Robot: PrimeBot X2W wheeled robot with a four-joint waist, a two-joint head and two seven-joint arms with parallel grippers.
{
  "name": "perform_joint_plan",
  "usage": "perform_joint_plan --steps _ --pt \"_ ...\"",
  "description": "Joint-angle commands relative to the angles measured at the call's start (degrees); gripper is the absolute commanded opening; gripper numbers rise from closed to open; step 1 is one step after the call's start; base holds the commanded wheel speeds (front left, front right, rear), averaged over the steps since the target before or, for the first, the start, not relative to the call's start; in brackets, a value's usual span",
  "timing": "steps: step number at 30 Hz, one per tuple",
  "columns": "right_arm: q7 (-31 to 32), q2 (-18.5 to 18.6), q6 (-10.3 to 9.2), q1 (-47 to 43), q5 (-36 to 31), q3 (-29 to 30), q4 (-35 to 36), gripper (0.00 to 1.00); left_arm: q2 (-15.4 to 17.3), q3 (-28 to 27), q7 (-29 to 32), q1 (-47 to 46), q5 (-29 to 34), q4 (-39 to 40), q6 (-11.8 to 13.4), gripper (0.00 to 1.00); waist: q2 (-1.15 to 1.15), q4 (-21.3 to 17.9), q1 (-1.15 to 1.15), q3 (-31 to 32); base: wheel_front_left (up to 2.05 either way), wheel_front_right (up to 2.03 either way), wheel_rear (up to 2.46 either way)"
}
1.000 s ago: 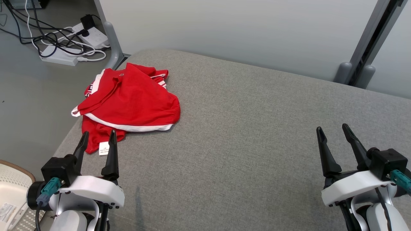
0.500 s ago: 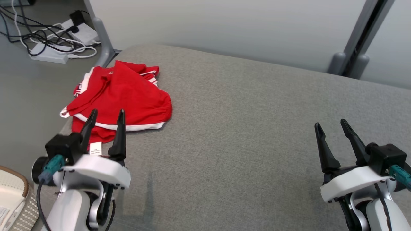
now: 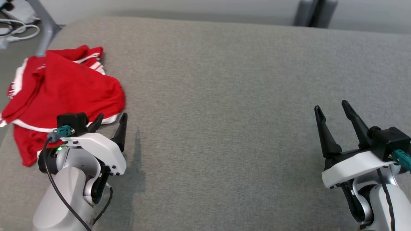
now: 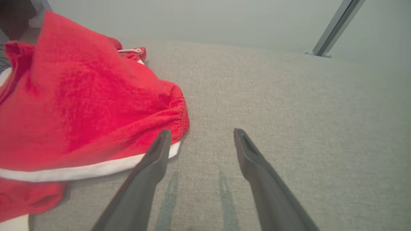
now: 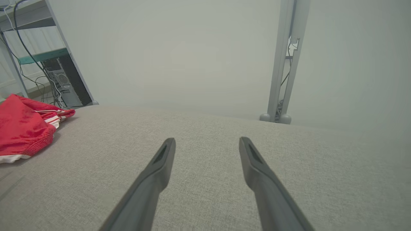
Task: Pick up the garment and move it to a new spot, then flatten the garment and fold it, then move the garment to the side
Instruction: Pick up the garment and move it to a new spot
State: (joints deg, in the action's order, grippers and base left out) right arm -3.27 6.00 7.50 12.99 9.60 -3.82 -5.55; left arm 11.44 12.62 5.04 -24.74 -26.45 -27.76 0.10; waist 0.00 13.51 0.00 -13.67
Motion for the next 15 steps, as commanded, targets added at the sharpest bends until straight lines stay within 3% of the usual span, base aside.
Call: perform_joint_plan --steps 1,11,12,13,14,15 --pt "0.23 0.38 -0.02 0.9 -0.36 0.21 0.42 1.0 0.37 -0.33 -0.05 -2.02 -0.55 -2.23 -0.41 1.0 0.0 -2.77 0.0 -2.83 0.0 0.0 0.0" --pt "0.11 0.37 -0.02 1.79 -0.18 0.42 1.02 1.0 1.43 -1.92 -0.54 -8.81 -2.9 -19.71 -2.73 1.0 0.0 -4.96 0.0 -5.21 0.0 0.0 0.0" --pt "0.07 0.39 -0.02 1.74 -0.17 0.57 1.04 1.0 1.4 -1.86 -0.5 -9.28 -3.13 -21.0 -3.1 0.67 0.0 -5.02 0.0 -5.27 0.0 0.0 0.0" --pt "0.06 0.43 -0.02 1.67 -0.22 0.73 1.05 1.0 1.34 -1.79 -0.75 -9.64 -3.23 -22.26 -3.38 0.15 0.0 -5.03 0.0 -5.32 0.0 0.0 0.0" --pt "0.11 0.43 -0.02 1.63 -0.27 0.84 1.07 1.0 1.36 -1.65 -1.17 -9.97 -3.22 -23.17 -3.65 0.0 0.0 -5.02 0.0 -5.37 0.0 0.0 0.0" --pt "0.13 0.4 -0.02 1.63 -0.32 0.93 1.1 1.0 1.58 -1.4 -2.07 -10.41 -2.72 -23.97 -3.68 0.0 0.0 -5.02 0.0 -5.4 0.0 0.0 0.0"
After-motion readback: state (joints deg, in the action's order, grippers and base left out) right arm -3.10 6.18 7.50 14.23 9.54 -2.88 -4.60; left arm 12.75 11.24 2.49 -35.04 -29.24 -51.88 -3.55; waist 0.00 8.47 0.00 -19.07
